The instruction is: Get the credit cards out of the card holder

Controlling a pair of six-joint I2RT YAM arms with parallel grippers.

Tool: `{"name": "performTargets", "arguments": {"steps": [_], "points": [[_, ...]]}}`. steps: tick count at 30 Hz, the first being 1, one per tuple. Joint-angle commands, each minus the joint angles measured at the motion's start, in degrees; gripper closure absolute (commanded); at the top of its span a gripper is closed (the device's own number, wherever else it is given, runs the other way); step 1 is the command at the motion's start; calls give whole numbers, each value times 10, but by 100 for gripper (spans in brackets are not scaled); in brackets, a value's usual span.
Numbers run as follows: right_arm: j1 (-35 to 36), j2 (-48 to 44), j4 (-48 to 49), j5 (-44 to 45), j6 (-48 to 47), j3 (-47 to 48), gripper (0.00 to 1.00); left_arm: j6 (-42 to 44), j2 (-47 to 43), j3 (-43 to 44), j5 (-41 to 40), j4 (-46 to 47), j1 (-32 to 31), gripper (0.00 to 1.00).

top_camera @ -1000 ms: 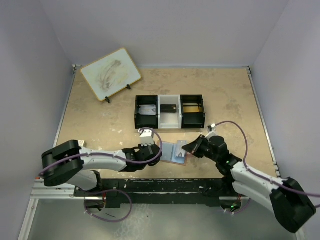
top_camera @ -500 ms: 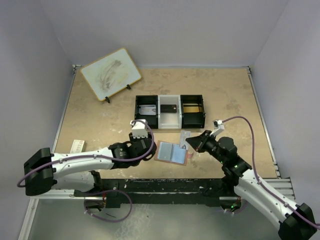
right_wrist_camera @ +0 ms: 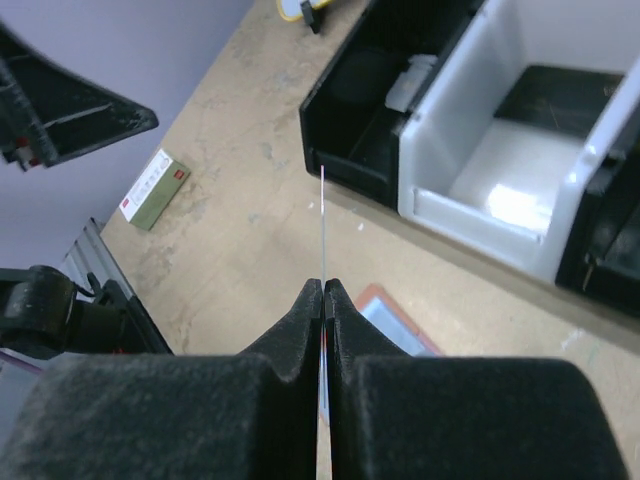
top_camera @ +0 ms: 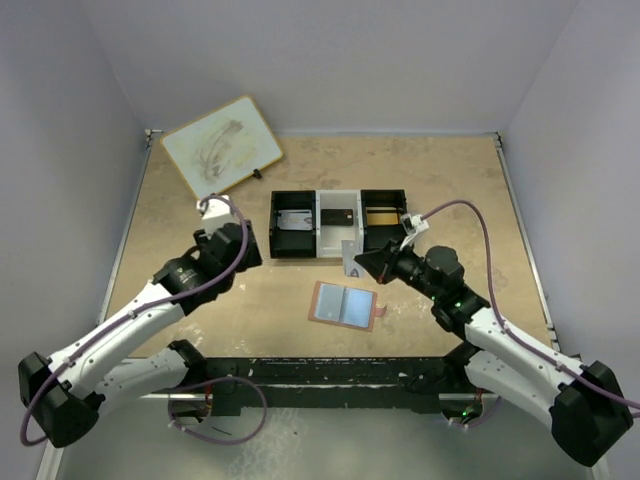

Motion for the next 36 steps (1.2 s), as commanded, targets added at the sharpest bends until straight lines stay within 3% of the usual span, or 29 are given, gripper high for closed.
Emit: {"name": "performTargets", "arguments": {"steps": [1,5,10,18,24,28,33,36], "points": [[16,33,56,-28,-77,63,100,66,-11,-4,70,-15,108,34],[49,68,54,-10,-103,96,100,92,8,13,102,-5,156,33],[114,128,13,72,-197,164,100,119,16,19,117,3,262,33],[119,307,-64,103,-314,344,100,88,-100,-13,26,8,264,32],[124,473,-158,120,-419,502,100,92,-71,0,25,-4,264,32],[129,546,-181,196,-481,574,100,102,-62,1,40,2,264,32],[140,603,-191,176,-623,607,100,103,-74,-3,38,4,264,32],[149,630,-162,208,-656,614,100,102,-78,-2,34,3,264,32]]}}
